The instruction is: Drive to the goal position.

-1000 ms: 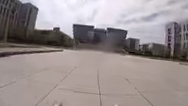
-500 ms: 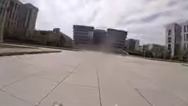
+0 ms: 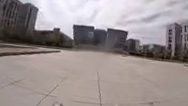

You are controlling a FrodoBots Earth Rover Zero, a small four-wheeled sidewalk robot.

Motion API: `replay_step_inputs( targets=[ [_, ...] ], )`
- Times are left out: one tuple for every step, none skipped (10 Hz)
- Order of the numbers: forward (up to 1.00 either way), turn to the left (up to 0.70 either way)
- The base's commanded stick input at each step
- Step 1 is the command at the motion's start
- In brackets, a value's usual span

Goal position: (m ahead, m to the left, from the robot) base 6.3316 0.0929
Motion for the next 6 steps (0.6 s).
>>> replay_step_inputs(
  targets=[
    [1.0, 0.0],
    [1.0, 0.0],
    [1.0, 0.0],
    [1.0, 0.0],
    [1.0, 0.0],
    [1.0, 0.0]
  ],
)
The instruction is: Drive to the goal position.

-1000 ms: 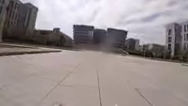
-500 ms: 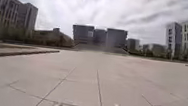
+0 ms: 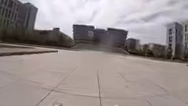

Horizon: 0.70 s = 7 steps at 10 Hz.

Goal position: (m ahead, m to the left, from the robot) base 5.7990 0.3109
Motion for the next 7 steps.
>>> replay_step_inputs(
  targets=[
    [1.0, 0.0],
    [1.0, 0.0],
    [1.0, 0.0],
    [1.0, 0.0],
    [1.0, 0.0],
    [1.0, 0.0],
    [1.0, 0.0]
  ],
)
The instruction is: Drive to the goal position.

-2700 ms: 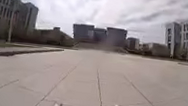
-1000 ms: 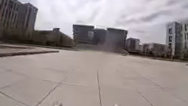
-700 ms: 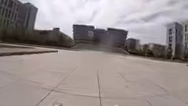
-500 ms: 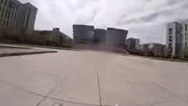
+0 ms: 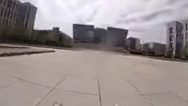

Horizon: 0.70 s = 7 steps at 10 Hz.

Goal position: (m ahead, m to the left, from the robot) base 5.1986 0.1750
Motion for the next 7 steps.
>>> replay_step_inputs(
  targets=[
    [1.0, 0.0],
    [1.0, 0.0],
    [1.0, 0.0],
    [1.0, 0.0],
    [1.0, 0.0],
    [1.0, 0.0],
    [1.0, 0.0]
  ],
)
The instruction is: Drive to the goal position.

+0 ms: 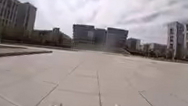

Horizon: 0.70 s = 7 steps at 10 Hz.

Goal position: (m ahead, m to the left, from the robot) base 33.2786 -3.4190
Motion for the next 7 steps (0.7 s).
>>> replay_step_inputs(
  targets=[
    [1.0, 0.0],
    [1.0, 0.0],
    [1.0, 0.0],
    [1.0, 0.0],
    [1.0, 0.0],
    [1.0, 0.0],
    [1.0, 0.0]
  ],
)
